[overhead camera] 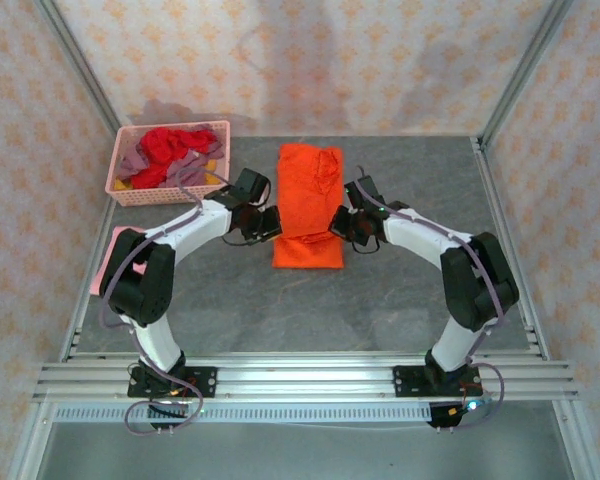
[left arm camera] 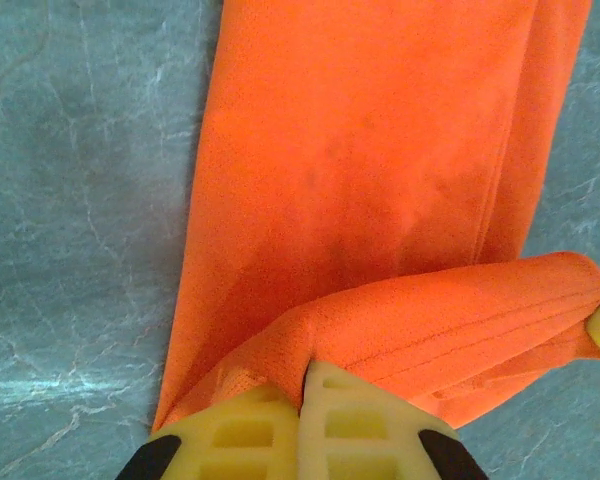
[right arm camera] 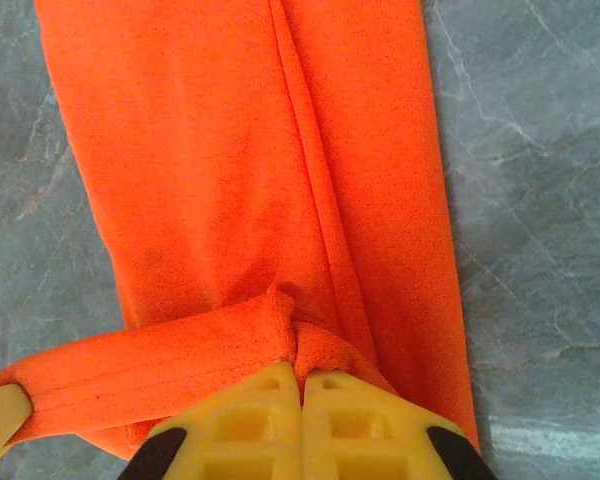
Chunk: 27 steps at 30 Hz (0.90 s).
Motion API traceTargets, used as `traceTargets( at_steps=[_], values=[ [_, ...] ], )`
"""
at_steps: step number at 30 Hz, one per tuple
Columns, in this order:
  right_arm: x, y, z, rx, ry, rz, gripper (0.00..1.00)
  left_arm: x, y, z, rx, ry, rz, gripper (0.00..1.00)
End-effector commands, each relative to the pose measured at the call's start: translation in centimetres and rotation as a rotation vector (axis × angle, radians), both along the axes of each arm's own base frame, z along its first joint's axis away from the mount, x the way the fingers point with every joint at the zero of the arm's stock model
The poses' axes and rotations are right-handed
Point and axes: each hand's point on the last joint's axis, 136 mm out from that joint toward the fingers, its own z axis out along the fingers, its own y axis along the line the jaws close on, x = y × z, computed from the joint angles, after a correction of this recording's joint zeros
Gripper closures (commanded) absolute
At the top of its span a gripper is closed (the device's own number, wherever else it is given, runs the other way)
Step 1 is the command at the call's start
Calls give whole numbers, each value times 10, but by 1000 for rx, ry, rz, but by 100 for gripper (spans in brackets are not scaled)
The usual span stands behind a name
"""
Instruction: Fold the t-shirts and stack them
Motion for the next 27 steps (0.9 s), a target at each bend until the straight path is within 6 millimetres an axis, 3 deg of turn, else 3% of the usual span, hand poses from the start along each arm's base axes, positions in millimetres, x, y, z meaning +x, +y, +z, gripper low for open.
traceTargets(
  at_steps=[1, 8, 12, 27],
  values=[
    [16, 4, 24, 34, -86, 7, 100, 6, 0, 18, -15, -25, -17, 100],
    [-3, 1, 53, 121, -133, -9, 100, -9, 4, 36, -42, -45, -11, 100],
    [-1, -1, 62, 114, -159, -17, 100, -7, 4, 40, -45, -59, -5, 100],
    [57, -1, 45, 49, -167, -25, 100, 53, -9, 34, -11, -73, -11, 100]
  ],
)
